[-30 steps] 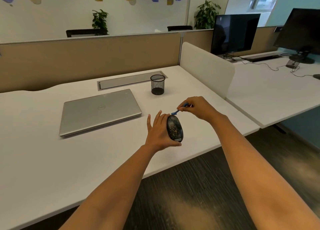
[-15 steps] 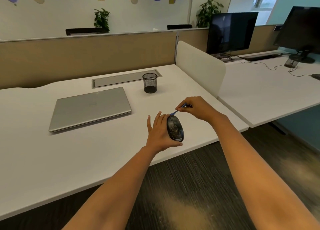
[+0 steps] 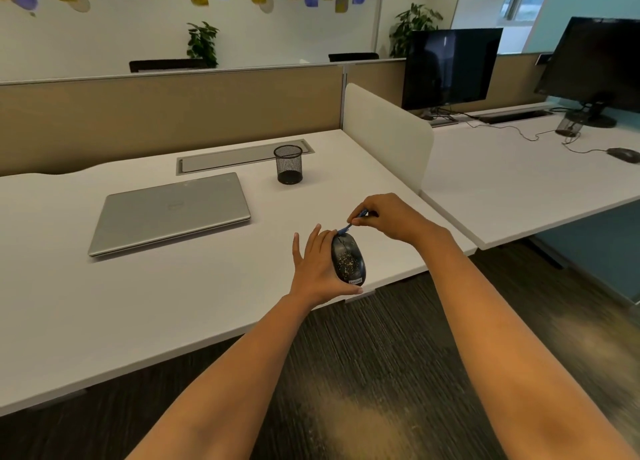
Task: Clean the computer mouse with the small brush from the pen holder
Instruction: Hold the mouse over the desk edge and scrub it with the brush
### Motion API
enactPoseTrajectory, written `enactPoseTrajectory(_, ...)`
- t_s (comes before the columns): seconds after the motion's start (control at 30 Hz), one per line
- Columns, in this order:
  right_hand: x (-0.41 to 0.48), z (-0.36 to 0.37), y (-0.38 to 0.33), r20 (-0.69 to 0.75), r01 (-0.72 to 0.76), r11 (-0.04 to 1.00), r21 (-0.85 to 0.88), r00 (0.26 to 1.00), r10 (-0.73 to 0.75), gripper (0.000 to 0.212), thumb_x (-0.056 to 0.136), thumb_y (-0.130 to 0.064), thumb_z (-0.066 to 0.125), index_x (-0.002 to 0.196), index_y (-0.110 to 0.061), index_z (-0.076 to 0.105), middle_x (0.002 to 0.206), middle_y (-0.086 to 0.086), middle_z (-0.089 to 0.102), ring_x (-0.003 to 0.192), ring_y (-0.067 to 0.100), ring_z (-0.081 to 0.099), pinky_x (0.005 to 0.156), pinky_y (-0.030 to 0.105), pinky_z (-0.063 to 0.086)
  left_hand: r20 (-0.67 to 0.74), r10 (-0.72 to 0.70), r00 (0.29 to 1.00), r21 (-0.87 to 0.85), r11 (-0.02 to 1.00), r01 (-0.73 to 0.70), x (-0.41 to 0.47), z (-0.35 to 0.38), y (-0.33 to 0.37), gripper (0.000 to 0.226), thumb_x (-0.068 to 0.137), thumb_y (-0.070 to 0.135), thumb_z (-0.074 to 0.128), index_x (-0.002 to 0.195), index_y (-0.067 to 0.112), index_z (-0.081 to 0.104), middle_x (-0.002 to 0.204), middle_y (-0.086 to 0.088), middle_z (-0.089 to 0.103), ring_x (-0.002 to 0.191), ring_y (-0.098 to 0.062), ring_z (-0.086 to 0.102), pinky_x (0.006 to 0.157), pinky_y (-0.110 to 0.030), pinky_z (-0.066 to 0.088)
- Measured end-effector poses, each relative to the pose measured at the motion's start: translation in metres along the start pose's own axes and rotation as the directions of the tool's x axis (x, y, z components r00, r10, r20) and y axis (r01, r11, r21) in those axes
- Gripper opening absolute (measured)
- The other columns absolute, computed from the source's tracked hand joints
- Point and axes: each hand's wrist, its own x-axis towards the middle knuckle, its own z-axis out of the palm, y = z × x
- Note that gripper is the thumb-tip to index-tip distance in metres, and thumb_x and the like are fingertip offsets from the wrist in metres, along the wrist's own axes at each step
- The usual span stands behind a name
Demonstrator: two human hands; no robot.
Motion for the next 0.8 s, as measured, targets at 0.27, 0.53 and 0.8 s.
enactPoseTrajectory(0.27, -0.005, -0.005, 0.002, -0.182, -0.043, 0.991, 0.127, 0.981, 0.066, 0.025, 0.090, -0.022, 0.058, 0.105, -0.005, 0.068, 0.104, 0.015, 0.069, 0.087, 0.020, 0.058, 0.073, 0.028, 0.044, 0.013, 0.004, 1.000, 0.031, 1.000, -0.005, -0.008, 0.004, 0.012, 0.116, 0.048, 0.073, 0.062, 0.142, 0.019, 0.021, 0.151, 0.001, 0.025, 0.144, -0.013, -0.001, 0.109, -0.043, -0.025)
enactPoseTrajectory(0.53, -0.009, 0.004, 0.004, -0.194, -0.131, 0.984, 0.125, 0.969, 0.153, 0.027, 0.088, -0.021, 0.057, 0.092, 0.001, 0.071, 0.093, 0.019, 0.071, 0.075, 0.019, 0.055, 0.055, 0.025, 0.039, -0.006, -0.015, 1.000, 0.019, 1.000, 0.015, -0.011, 0.003, 0.014, 0.113, 0.050, 0.069, 0.070, 0.140, 0.020, 0.023, 0.147, 0.002, 0.029, 0.144, -0.014, 0.001, 0.108, -0.041, -0.025)
enactPoseTrajectory(0.8, -0.006, 0.019, 0.001, -0.340, -0.201, 0.952, 0.232, 0.900, 0.273, 0.029, 0.086, -0.018, 0.056, 0.081, 0.007, 0.070, 0.086, 0.025, 0.070, 0.072, 0.028, 0.058, 0.065, 0.032, 0.044, -0.004, -0.032, 0.999, 0.015, 0.999, 0.032, -0.014, 0.004, 0.013, 0.112, 0.051, 0.066, 0.074, 0.140, 0.019, 0.024, 0.148, 0.002, 0.028, 0.144, -0.014, 0.001, 0.110, -0.044, -0.022)
